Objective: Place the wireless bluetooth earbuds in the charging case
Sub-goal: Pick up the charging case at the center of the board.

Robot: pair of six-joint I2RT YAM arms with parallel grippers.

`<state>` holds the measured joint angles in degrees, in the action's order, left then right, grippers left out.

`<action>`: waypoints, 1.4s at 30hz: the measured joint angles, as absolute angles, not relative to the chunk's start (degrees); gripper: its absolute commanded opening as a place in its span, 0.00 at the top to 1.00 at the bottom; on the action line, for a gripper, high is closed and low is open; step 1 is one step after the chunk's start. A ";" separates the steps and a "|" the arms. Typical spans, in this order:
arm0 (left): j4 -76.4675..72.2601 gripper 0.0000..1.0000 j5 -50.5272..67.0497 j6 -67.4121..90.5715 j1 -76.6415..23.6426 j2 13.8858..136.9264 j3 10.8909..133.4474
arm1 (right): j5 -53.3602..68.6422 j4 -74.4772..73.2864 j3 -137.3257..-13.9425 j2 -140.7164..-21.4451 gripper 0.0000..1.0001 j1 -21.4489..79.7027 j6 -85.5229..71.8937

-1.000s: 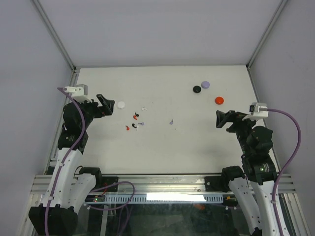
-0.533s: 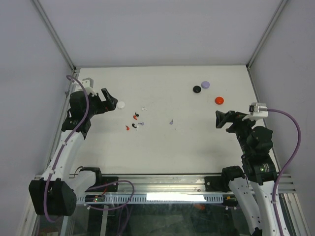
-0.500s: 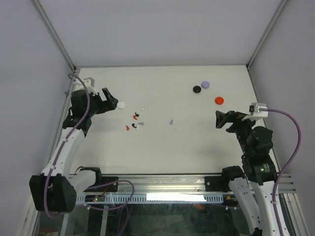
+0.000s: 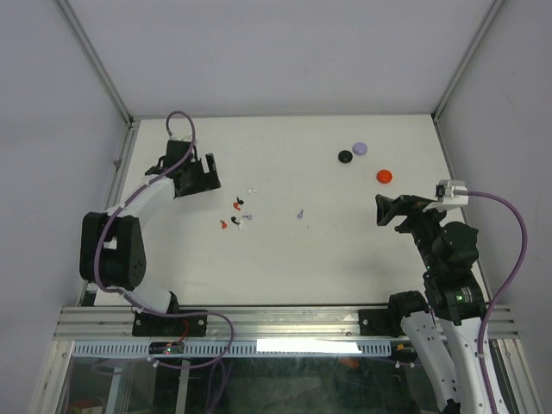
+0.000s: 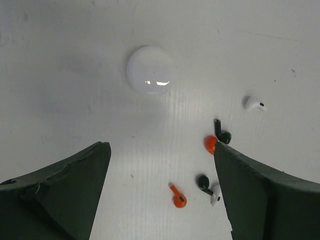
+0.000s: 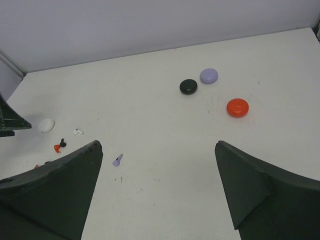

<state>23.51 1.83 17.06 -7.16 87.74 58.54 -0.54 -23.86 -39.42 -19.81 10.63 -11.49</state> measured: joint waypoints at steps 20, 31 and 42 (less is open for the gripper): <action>28.73 0.31 -6.20 13.65 -9.74 112.57 77.97 | -3.20 -23.88 -38.79 -16.60 0.01 13.28 -10.20; 30.48 0.55 -8.71 12.56 -10.90 115.31 80.66 | -3.40 -23.92 -38.59 -16.62 0.01 13.30 -10.11; 27.03 0.60 -10.37 14.28 -14.52 112.03 75.64 | -1.58 -23.88 -38.59 -17.41 0.01 13.39 -10.44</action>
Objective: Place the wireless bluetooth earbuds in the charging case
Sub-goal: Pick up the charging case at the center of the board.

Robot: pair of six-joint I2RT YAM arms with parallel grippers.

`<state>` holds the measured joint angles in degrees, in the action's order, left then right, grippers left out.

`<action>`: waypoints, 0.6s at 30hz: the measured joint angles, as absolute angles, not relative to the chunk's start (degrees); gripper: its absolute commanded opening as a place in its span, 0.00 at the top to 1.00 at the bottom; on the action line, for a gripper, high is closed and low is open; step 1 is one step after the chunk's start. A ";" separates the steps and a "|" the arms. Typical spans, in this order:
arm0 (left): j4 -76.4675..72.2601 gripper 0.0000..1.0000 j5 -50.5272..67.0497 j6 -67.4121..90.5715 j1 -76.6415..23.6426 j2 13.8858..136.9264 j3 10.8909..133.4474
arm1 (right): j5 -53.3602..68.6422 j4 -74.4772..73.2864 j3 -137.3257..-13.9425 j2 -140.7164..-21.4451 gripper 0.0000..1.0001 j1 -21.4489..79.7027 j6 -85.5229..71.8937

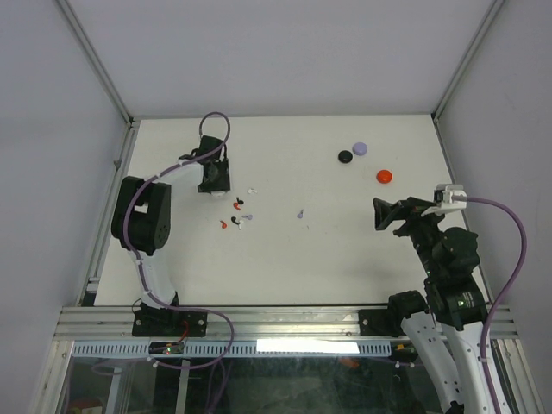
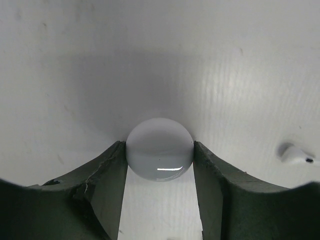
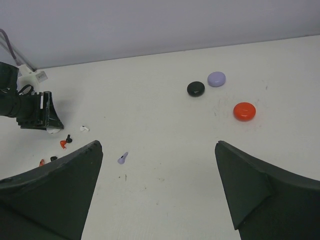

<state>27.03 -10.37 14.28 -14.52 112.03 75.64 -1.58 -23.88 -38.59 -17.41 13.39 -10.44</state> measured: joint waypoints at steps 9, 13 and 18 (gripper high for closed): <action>19.86 0.61 -8.80 18.63 -23.70 96.92 62.41 | 6.28 -21.23 -38.04 -23.68 0.01 13.41 -14.06; 13.82 0.61 -7.88 20.91 -27.05 88.68 57.04 | 11.84 -18.24 -35.59 -27.79 0.01 13.43 -16.23; 6.63 0.62 -5.69 26.11 -29.28 81.41 51.37 | 18.68 -7.99 -28.16 -30.68 0.01 13.74 -20.18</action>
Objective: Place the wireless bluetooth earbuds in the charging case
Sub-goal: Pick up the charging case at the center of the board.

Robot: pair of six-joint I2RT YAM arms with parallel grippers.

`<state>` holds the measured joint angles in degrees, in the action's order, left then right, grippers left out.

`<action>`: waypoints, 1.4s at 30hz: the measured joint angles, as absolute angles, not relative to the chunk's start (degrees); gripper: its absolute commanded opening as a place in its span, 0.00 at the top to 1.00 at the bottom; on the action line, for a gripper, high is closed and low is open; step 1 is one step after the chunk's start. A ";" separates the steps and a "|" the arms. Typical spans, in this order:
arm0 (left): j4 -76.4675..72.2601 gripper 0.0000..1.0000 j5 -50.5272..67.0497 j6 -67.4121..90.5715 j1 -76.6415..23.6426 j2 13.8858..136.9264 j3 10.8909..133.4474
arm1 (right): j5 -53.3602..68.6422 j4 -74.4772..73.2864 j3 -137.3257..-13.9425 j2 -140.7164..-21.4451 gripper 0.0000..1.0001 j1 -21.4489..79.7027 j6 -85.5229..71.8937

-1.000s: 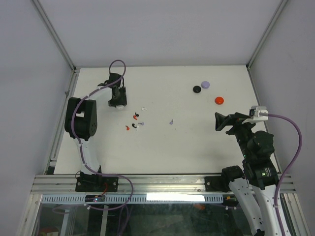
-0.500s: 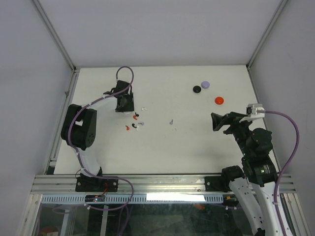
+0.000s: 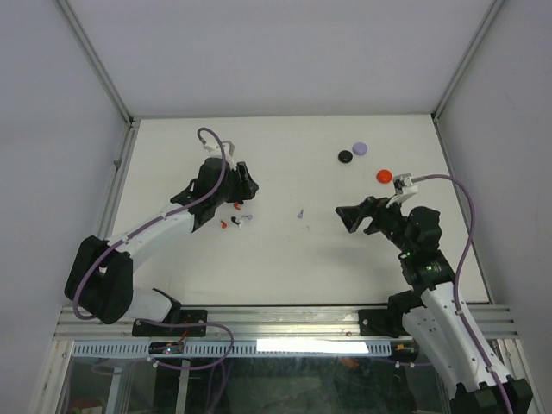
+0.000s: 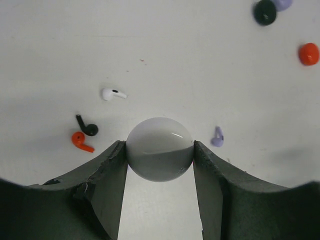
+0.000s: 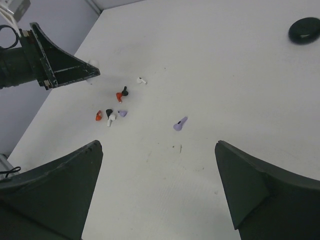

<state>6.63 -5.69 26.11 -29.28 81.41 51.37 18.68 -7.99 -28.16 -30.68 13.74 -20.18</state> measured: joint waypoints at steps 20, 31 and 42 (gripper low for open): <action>-10.61 0.65 -6.44 54.59 -42.57 74.76 43.79 | 9.67 48.66 -15.66 -59.94 0.10 41.34 -14.39; -15.92 0.64 -13.80 58.83 -46.94 74.76 43.70 | -0.95 75.18 -15.29 -75.18 0.30 48.64 -8.80; -17.26 0.64 -16.16 59.11 -48.47 74.76 43.51 | -8.01 85.34 -16.88 -82.63 0.47 49.01 -8.71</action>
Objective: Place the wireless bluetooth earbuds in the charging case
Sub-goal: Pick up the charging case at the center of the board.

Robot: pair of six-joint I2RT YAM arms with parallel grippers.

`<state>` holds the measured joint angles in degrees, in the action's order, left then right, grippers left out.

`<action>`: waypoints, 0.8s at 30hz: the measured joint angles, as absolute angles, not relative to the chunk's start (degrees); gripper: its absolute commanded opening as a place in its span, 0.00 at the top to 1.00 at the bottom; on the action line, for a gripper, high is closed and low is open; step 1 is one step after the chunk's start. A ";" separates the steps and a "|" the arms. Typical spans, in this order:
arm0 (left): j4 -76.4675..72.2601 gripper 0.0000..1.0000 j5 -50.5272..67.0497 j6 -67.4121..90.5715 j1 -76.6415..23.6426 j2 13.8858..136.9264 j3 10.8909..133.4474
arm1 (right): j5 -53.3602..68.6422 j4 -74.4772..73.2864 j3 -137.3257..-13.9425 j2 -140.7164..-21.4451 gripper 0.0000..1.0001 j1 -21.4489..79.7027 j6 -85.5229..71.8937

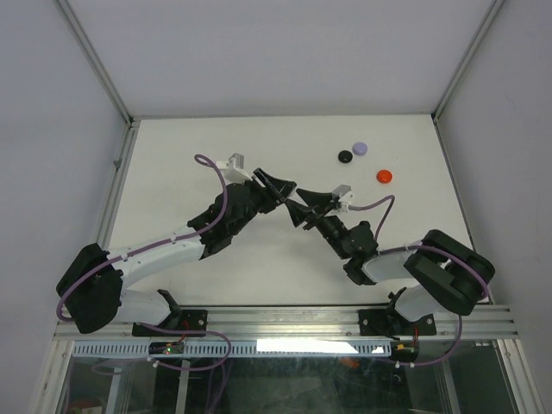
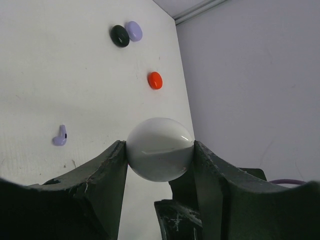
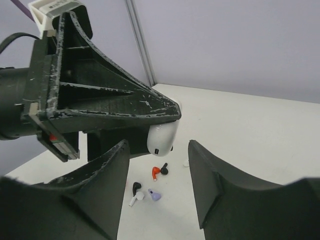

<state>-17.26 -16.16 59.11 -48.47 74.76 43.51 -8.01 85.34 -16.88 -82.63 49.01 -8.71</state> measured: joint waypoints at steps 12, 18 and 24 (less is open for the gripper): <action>-18.02 0.63 -18.00 58.26 -50.30 74.76 43.38 | -10.52 85.84 -19.31 -86.24 0.59 49.01 -10.04; -18.15 0.49 -18.22 57.34 -50.33 74.72 43.16 | -11.00 85.89 -19.40 -86.24 0.81 49.36 -10.79; -17.87 0.18 -19.09 51.09 -50.30 71.68 42.39 | -11.03 85.93 -19.09 -85.69 0.92 49.25 -12.08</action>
